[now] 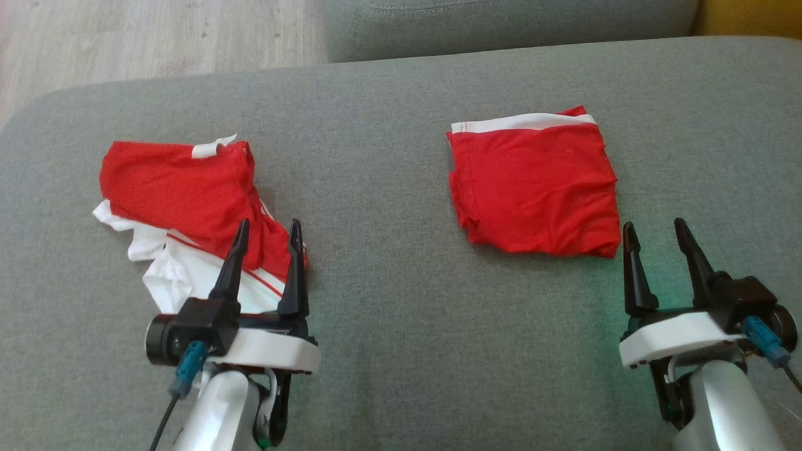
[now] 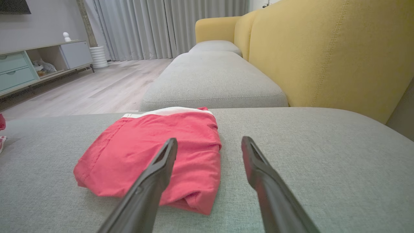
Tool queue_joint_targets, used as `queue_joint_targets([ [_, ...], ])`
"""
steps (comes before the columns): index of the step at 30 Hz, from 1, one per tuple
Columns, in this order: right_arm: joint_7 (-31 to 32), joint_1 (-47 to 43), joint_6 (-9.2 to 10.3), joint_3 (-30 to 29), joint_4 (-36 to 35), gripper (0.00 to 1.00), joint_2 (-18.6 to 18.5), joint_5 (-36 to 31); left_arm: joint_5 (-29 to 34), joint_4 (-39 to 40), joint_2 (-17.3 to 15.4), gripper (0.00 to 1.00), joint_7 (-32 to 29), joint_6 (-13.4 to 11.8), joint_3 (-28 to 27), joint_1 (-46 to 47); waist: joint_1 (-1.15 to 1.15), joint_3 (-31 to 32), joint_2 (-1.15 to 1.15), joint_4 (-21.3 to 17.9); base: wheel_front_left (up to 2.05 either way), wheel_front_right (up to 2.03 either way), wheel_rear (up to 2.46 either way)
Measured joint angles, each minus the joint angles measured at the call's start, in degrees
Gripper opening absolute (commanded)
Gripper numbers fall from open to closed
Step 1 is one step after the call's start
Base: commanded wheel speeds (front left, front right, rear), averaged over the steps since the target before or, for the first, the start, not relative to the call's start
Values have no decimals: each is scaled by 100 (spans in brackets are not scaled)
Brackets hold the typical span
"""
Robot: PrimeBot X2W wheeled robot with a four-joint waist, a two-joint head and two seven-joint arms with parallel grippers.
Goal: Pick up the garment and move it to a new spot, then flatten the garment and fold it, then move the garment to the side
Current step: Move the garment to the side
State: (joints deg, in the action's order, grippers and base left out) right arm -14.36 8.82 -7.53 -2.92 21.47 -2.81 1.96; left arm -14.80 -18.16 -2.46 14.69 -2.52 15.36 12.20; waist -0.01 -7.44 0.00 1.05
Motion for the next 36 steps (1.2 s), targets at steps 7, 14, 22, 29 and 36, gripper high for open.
queue_joint_targets([
  [7, 8, 224, 0, -111, -12, 100, 7, -22, 10, -16, 0, 100, 0, 1, 48, 34, 0, -159, 0, 26, 0, 0, 0],
  [14, 587, 1200, 0, -365, 445, 100, 4, -147, -2, -5, 1, 100, 0, -1, 238, 357, 2, -593, 0, 223, 0, 0, 0],
  [22, 1444, 2080, 0, -890, 1757, 100, -12, -189, -86, -23, 2, 100, 0, -60, 408, 619, 2, -978, 0, 590, 0, 0, 0],
  [29, 1359, 2391, 0, -498, 2425, 0, -172, -269, -85, -130, 3, 100, 0, -100, 301, 617, 1, -931, 0, 723, 0, 0, 0],
  [36, 1179, 2390, 0, 104, 2575, 0, -575, -563, -77, -133, 3, 100, 0, -99, 172, 582, 1, -692, 0, 583, 0, 0, 0],
])
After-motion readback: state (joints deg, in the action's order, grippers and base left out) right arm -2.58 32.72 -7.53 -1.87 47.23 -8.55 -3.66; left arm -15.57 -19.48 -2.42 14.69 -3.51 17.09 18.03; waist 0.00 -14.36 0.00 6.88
